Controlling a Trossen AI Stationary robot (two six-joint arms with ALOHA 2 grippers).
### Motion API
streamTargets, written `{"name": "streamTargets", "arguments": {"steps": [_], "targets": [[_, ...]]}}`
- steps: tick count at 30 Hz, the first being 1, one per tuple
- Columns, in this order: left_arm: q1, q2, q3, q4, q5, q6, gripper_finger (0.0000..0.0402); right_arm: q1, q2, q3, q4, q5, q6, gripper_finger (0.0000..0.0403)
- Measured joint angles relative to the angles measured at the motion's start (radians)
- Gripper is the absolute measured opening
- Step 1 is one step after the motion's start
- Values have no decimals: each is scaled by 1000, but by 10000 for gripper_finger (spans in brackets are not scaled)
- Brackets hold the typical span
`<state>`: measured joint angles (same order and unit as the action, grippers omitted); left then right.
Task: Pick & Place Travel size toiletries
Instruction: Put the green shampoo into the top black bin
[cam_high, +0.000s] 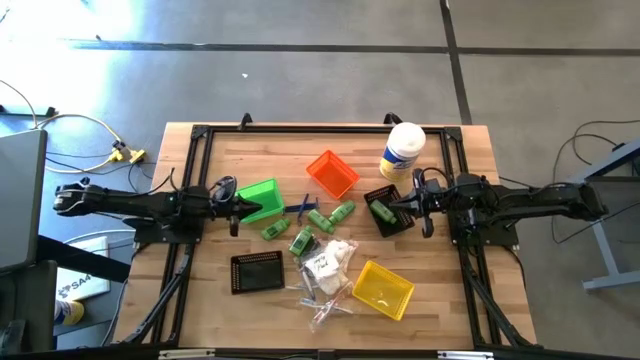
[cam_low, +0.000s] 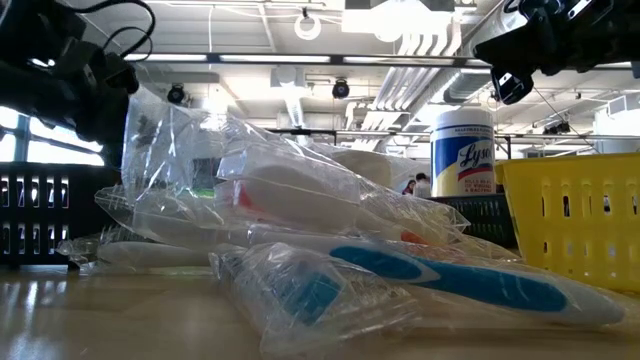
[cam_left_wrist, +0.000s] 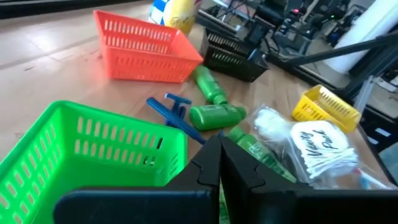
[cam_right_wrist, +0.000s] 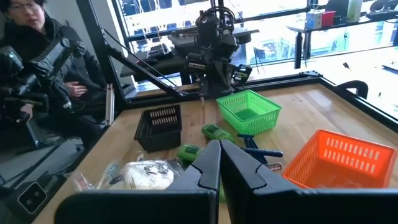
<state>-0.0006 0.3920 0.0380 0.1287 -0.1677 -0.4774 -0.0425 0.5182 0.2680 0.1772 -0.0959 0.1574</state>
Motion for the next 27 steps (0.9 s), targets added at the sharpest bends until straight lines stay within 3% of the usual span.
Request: {"name": "streamTargets", "arguments": {"steps": [6,13,18,27], "targets": [[-10,148,1,197,-2,1,0,0,0,0,0,13,4,3],[-88,304,106,214,-82,27,0,0,1,0,0,16,5,3],[-122,409,211,186,-120,27,0,0,1,-1,0,16,5,3],[-126,633,453,-66,-126,-77,0,0,1,-1,0,19,4,3]]}}
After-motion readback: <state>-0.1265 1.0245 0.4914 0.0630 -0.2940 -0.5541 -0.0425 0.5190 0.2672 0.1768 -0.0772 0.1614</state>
